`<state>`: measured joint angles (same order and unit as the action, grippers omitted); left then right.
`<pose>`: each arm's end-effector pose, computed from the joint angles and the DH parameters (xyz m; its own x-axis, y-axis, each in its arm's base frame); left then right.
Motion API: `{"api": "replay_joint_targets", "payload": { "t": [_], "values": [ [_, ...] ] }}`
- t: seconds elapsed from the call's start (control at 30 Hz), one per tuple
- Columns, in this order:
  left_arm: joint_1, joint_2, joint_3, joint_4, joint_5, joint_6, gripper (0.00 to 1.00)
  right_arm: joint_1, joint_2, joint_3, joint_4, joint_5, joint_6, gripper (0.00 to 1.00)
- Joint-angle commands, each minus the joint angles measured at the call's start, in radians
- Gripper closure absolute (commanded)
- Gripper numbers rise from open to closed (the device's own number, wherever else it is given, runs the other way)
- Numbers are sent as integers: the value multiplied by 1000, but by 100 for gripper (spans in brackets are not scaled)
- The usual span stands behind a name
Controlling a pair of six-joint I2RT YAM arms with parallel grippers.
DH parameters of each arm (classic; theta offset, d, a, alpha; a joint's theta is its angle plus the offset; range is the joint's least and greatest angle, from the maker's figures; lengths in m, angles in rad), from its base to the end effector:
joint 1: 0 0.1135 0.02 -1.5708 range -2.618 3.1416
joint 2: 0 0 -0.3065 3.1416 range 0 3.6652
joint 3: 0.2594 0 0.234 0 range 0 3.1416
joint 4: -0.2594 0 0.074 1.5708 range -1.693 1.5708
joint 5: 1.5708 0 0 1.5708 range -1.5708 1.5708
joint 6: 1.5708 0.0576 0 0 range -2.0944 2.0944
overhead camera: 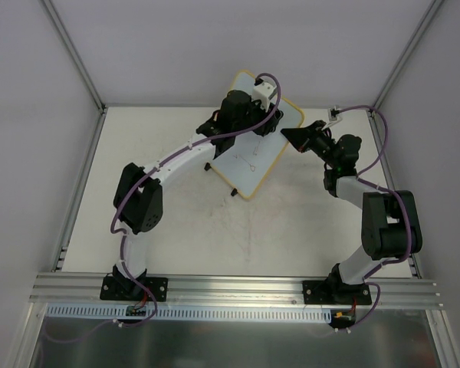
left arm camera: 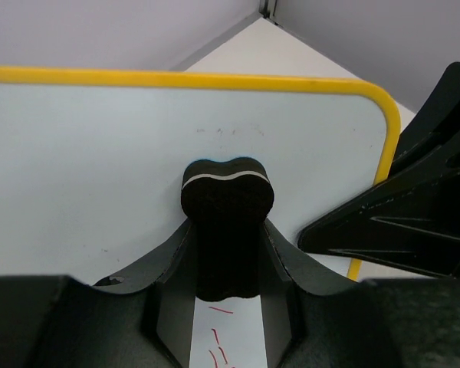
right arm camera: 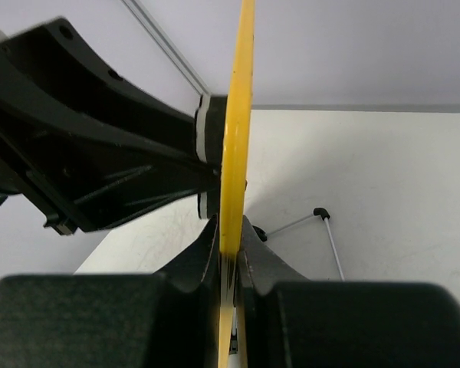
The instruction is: Erase the whiteboard
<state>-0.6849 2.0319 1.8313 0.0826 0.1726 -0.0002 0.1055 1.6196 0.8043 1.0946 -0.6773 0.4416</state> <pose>0.3963 -0.3365 0.3863 -0.0913 0.0743 -0.9930 0.7553 0.6551 -0.0204 0.3423 0.0725 0.3289 -0.0432 0.3303 -0.9429 -0.7329 0.6308 0.2546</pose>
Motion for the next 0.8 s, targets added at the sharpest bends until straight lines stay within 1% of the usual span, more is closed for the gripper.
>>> {"api": "replay_joint_targets", "payload": {
  "t": [0.0, 0.2, 0.3, 0.43, 0.6, 0.77],
  "values": [
    [13, -47, -203, 93, -38, -46, 100, 79, -20, 18, 36, -217, -86, 100],
    [21, -111, -404, 219, -61, -75, 100, 79, -24, 16, 34, -217, -83, 100],
    [41, -125, -464, 243, -24, -104, 100, 79, -26, 15, 34, -217, -81, 100],
    [39, -136, -526, 244, -22, -101, 100, 79, -26, 16, 34, -220, -83, 100],
    [50, -150, -648, 318, -2, -145, 100, 79, -27, 15, 34, -219, -81, 100],
    [47, -145, -721, 364, 24, -167, 100, 79, -29, 15, 34, -219, -80, 100]
  ]
}}
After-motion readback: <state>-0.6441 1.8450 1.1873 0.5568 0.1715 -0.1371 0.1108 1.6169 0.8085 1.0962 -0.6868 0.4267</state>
